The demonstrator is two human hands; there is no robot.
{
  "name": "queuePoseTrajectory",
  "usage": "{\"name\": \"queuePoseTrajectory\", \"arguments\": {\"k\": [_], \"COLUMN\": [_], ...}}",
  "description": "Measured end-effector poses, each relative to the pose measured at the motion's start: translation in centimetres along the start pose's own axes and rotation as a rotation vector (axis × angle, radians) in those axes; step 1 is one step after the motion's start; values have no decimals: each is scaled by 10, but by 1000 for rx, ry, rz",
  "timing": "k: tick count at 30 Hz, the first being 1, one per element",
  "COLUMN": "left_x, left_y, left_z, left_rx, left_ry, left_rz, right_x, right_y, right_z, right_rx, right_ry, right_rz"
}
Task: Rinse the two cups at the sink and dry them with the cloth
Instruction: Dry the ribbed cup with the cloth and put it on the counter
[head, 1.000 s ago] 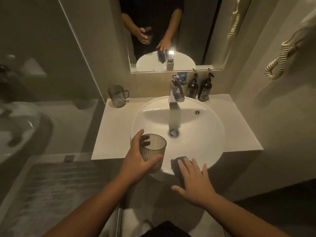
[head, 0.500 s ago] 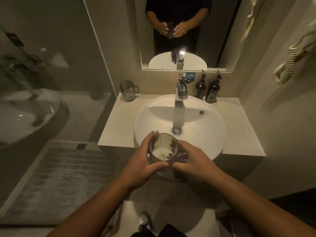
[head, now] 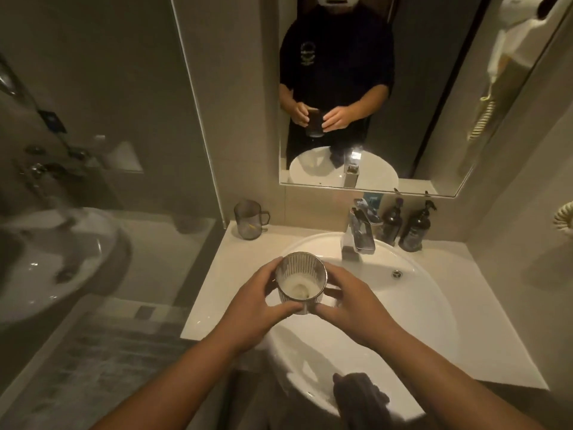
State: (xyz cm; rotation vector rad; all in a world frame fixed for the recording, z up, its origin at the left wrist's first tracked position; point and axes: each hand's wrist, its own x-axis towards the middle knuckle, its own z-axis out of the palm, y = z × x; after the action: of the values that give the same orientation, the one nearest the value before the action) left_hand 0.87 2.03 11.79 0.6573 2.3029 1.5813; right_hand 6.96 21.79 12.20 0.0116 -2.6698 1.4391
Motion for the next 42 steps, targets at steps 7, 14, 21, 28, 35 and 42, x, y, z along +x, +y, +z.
{"name": "queuePoseTrajectory", "arguments": {"k": [7, 14, 21, 28, 35, 42], "left_x": [125, 215, 279, 304, 309, 311], "left_y": [-31, -55, -103, -142, -159, -163], "left_z": [-37, -42, -34, -15, -3, 1], "left_rx": [-49, -15, -55, -36, 26, 86], "left_ry": [-31, -100, -64, -21, -39, -48], "left_rz": [-10, -35, -146, -216, -249, -243], "right_x": [118, 206, 271, 296, 297, 300], "right_y": [23, 58, 98, 130, 144, 144], "right_z": [10, 15, 30, 41, 44, 46], "right_rx": [-65, -146, -149, -168, -216, -307], "right_ry": [110, 163, 111, 77, 57, 13], "right_rz": [68, 173, 260, 336, 402, 480]}}
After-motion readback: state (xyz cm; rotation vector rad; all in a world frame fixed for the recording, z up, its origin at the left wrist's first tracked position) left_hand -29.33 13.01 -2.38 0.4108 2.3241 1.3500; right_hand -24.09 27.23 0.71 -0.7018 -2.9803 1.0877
